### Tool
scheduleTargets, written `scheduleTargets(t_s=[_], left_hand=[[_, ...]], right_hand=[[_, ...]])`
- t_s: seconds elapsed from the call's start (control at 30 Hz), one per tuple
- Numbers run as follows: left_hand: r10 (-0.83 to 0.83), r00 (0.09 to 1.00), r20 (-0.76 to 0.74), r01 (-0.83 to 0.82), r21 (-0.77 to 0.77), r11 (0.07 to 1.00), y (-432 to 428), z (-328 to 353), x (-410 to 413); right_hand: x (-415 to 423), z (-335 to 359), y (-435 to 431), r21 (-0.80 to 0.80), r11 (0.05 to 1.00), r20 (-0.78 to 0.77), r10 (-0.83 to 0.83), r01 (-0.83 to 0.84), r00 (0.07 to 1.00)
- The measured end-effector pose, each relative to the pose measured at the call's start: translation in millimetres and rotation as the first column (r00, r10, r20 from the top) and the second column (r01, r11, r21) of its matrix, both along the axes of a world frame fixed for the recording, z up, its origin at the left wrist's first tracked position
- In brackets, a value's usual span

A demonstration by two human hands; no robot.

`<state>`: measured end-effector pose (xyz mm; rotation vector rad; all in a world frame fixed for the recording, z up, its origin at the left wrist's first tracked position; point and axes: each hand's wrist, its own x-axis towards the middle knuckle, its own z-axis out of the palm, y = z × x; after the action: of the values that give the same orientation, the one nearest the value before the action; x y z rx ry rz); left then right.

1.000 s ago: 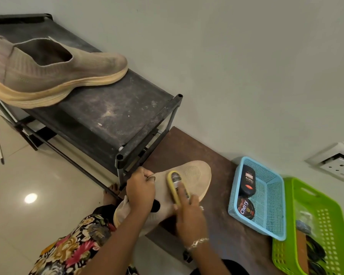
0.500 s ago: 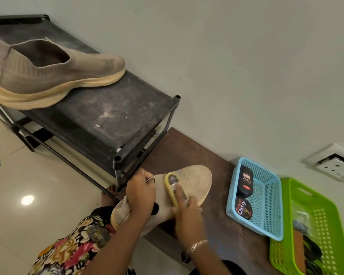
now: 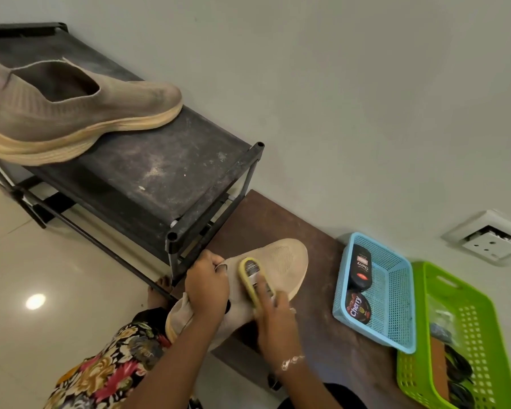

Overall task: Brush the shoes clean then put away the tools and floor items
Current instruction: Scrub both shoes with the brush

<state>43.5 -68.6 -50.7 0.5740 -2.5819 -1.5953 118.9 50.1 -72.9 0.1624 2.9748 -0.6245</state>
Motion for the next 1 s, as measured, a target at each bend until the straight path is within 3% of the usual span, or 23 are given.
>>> scheduleTargets(t_s=[0.13, 0.2, 0.27, 0.37, 0.43, 0.53, 0.6, 0.63, 0.7, 0.77, 0.83, 0.9, 1.0], left_hand=[[-0.032, 0.999, 0.019, 0.033, -0.016, 0.999, -1.4, -0.4, -1.0], [-0.052, 0.999, 0.004, 0.052, -0.027, 0.998, -2.2, 0.0, -0.3], [-0.045, 0.999, -0.012, 0.044, -0.029, 0.999, -1.8, -1.0, 0.6], [-0.010, 1.000, -0.019, 0.010, -0.015, 1.000, 1.1, -2.0, 0.1], [0.016, 1.000, -0.027, -0.016, -0.005, 1.000, 2.9, -2.2, -1.0], [0.036, 0.999, 0.014, -0.036, -0.006, 0.999, 2.3, -2.4, -2.5], [0.025, 1.000, 0.016, -0.025, -0.001, 1.000, 0.5, -3.3, -3.4], [0.012, 1.000, 0.014, -0.012, 0.004, 1.000, -0.1, -3.2, -3.4], [-0.006, 1.000, 0.005, 0.006, -0.004, 1.000, -0.6, -2.9, -3.7], [-0.004, 1.000, -0.004, 0.004, -0.008, 1.000, 0.9, -2.6, -3.1], [0.010, 1.000, -0.004, -0.010, -0.006, 1.000, 2.2, -1.8, -2.7], [0.025, 1.000, -0.002, -0.025, -0.006, 1.000, 2.3, -2.2, -3.2], [0.013, 1.000, 0.023, -0.013, -0.003, 1.000, 3.1, -2.0, -3.7]], right_hand=[[4.5, -7.1, 30.1, 0.152, 0.948, -0.135, 0.301, -0.281, 0.944], [-30.1, -1.2, 63.9, 0.278, 0.958, -0.098, 0.105, -0.074, 0.990], [-62.9, 11.3, 84.9, 0.244, 0.948, 0.034, -0.221, 0.206, 0.975], [-75.5, 21.2, 72.0, 0.155, 0.904, 0.089, -0.414, 0.398, 0.906], [-55.6, 20.8, 36.1, 0.075, 0.952, 0.083, -0.304, 0.298, 0.949], [-4.8, 12.7, -14.5, -0.066, 0.992, 0.046, 0.115, -0.111, 0.992], [-0.8, 1.3, 2.0, 0.020, 0.981, -0.090, 0.195, -0.194, 0.977], [-8.6, 0.3, 21.7, 0.147, 0.970, -0.126, 0.214, -0.196, 0.969], [-32.4, 2.2, 67.0, 0.331, 0.941, -0.064, 0.102, -0.075, 0.993], [-54.6, 12.0, 92.6, 0.302, 0.945, 0.049, -0.142, 0.121, 0.989], [-63.9, 18.5, 82.3, 0.284, 0.927, 0.093, -0.281, 0.245, 0.955], [-51.4, 18.4, 49.2, 0.228, 0.937, 0.107, -0.293, 0.263, 0.950], [-5.7, 10.4, -3.8, -0.015, 0.993, 0.105, -0.111, 0.114, 0.988]])
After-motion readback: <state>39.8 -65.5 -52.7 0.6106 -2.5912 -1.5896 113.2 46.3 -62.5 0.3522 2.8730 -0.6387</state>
